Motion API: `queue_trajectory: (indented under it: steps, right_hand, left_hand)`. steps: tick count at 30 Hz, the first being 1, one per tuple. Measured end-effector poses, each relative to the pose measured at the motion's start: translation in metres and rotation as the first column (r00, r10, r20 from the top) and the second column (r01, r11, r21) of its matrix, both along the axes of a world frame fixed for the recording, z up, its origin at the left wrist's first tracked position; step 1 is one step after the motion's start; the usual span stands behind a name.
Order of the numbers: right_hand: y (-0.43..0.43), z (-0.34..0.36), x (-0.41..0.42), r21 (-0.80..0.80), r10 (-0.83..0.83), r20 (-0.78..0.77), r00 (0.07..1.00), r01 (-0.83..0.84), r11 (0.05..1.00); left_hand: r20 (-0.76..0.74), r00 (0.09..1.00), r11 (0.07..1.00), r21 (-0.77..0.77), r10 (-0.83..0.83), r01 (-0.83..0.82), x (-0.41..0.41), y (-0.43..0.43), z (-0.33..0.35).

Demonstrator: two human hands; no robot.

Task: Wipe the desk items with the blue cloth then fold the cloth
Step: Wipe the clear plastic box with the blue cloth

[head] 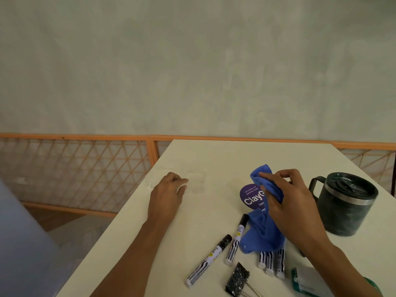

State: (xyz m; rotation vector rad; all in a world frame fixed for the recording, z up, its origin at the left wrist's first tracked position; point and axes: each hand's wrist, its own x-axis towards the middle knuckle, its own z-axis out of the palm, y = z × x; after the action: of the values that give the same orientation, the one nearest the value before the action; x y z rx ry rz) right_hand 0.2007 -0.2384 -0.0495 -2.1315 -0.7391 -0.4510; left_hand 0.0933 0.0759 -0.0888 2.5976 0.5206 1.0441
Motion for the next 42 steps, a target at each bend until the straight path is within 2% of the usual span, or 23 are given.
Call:
queue_trajectory:
  steps: [9, 12, 15, 22, 31, 35, 38, 42]
  right_hand:
    - [0.000, -0.001, 0.001, -0.006, 0.001, 0.009, 1.000, -0.001, 1.000]
    - [-0.001, 0.000, 0.000, -0.002, 0.001, 0.009, 1.000, -0.001, 1.000]
    - [-0.002, 0.000, 0.000, 0.002, 0.005, 0.011, 1.000, -0.005, 1.000]
    - [0.000, -0.003, 0.001, -0.015, -0.002, -0.012, 1.000, 0.002, 1.000]
    - [0.000, -0.005, 0.002, -0.026, 0.000, -0.001, 1.000, 0.000, 1.000]
    - [0.000, -0.005, 0.003, -0.021, -0.003, 0.000, 1.000, 0.003, 1.000]
    - [0.001, -0.005, 0.002, -0.024, -0.002, 0.013, 1.000, 0.002, 1.000]
    - [0.000, -0.006, 0.002, -0.019, 0.000, 0.028, 1.000, 0.000, 1.000]
  left_hand:
    - [-0.015, 1.000, 0.999, -0.047, 0.011, -0.012, 0.001, 0.005, 0.001]
    - [0.018, 0.999, 0.999, 0.020, 0.032, -0.032, -0.007, 0.013, 0.005]
    - [0.022, 0.990, 0.986, 0.092, 0.136, -0.138, -0.019, 0.036, 0.004]
    - [0.000, 0.984, 0.982, -0.063, 0.179, -0.179, -0.033, 0.052, 0.003]
    - [0.002, 0.983, 0.981, -0.069, 0.183, -0.183, -0.026, 0.046, 0.003]
    - [0.013, 0.980, 0.980, -0.005, 0.199, -0.199, -0.025, 0.045, 0.004]
    - [0.069, 0.991, 0.988, 0.100, 0.112, -0.119, -0.019, 0.032, 0.005]
    - [0.000, 0.998, 0.981, 0.185, -0.062, 0.061, -0.004, 0.017, -0.003]
